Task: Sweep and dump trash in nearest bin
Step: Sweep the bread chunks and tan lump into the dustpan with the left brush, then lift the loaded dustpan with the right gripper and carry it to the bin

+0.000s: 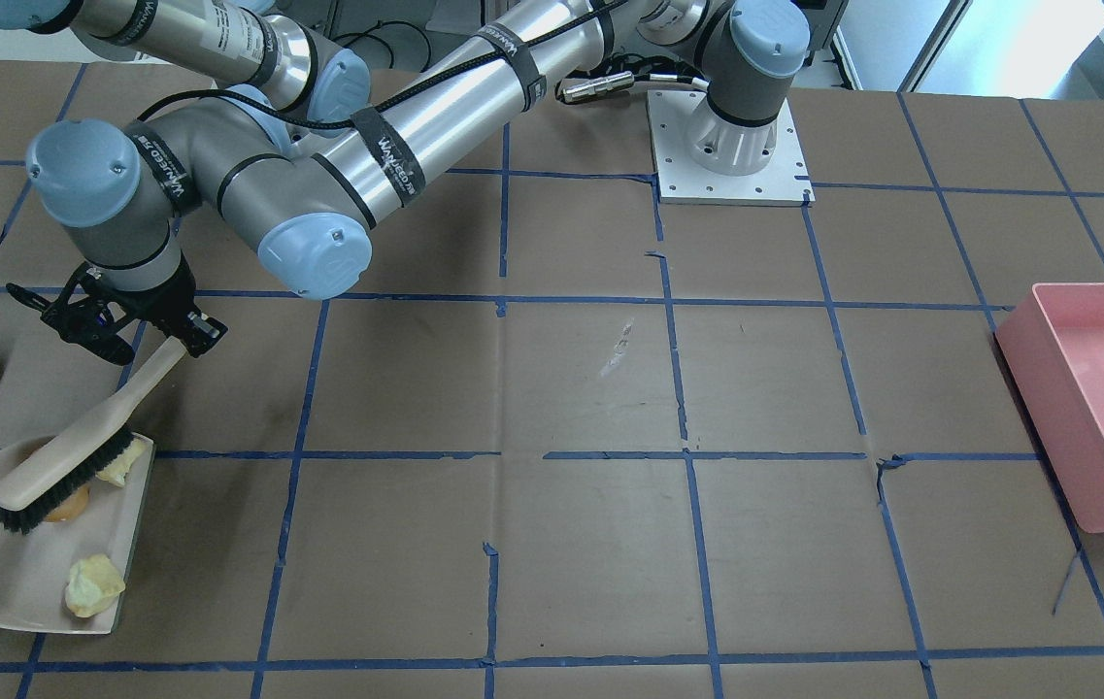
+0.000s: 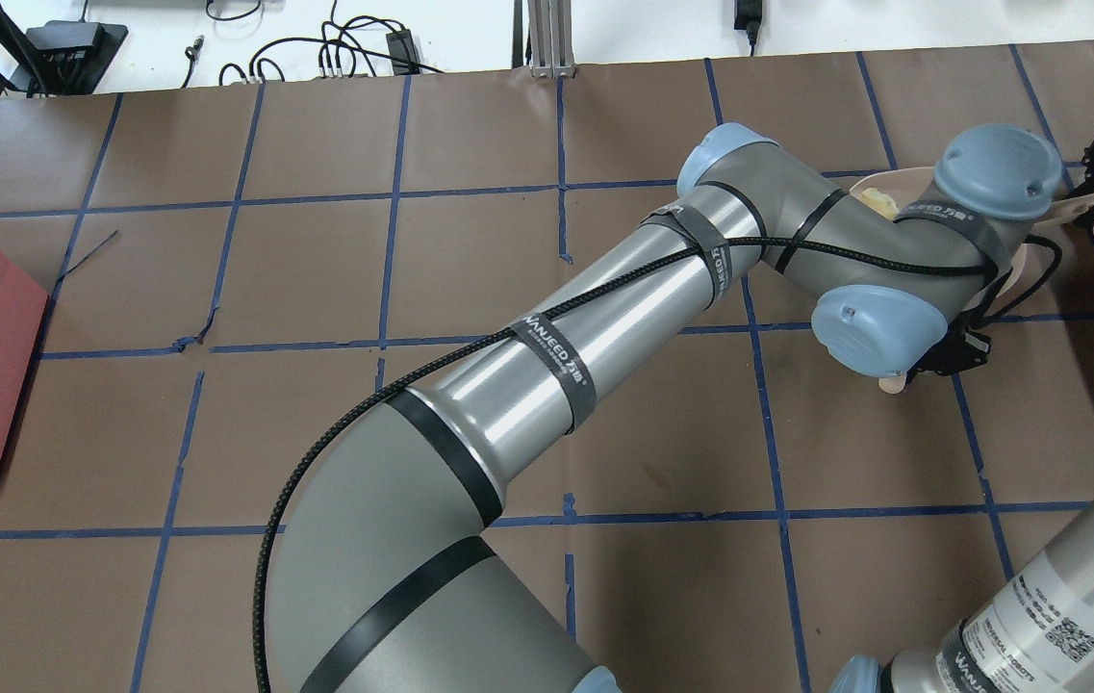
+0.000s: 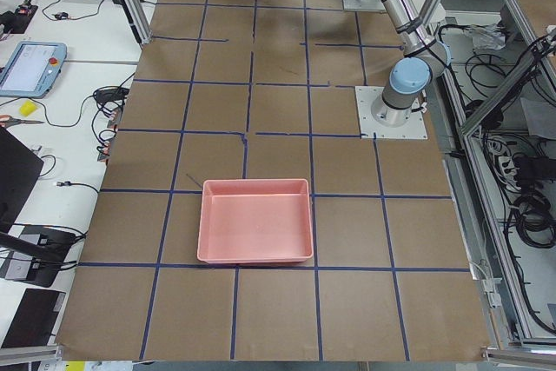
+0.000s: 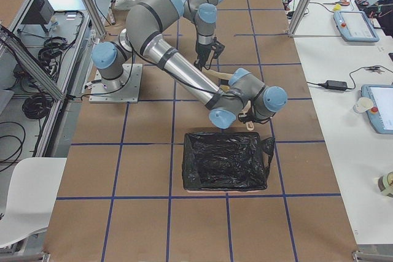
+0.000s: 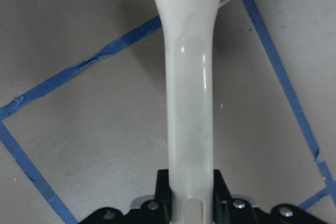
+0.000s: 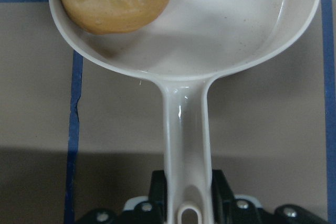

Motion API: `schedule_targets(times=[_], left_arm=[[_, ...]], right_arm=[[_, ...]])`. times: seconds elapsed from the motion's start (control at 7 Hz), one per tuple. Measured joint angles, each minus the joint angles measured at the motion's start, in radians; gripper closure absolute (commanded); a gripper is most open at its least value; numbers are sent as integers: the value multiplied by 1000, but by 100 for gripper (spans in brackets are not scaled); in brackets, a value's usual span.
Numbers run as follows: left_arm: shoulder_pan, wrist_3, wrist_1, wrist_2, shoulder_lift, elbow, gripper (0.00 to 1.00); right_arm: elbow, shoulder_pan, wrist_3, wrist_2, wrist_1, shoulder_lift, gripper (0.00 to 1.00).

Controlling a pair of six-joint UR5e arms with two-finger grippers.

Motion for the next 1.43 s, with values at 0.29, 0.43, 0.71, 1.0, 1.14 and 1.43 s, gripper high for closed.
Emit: schedule_targets(times=[0.29, 0.43, 0.71, 1.0, 1.14, 1.43], left_arm=[[6, -10, -12, -20, 39, -10, 91], [39, -22, -36, -43, 68, -28, 91], [165, -43, -166, -76, 202, -125, 91], [279, -71, -282, -81, 401, -356, 91], [317, -108, -289, -82, 487, -498, 91], [343, -184, -237, -82, 617, -739, 92]], right_arm=[[0, 0, 0, 3, 1, 1, 100], [0, -2, 3, 18, 3, 2, 100], [1, -10, 14, 85, 19, 1, 100], [-2, -31, 28, 163, 86, -12, 100], [-5, -62, 41, 228, 154, -36, 100], [-9, -159, 65, 355, 311, -113, 100]])
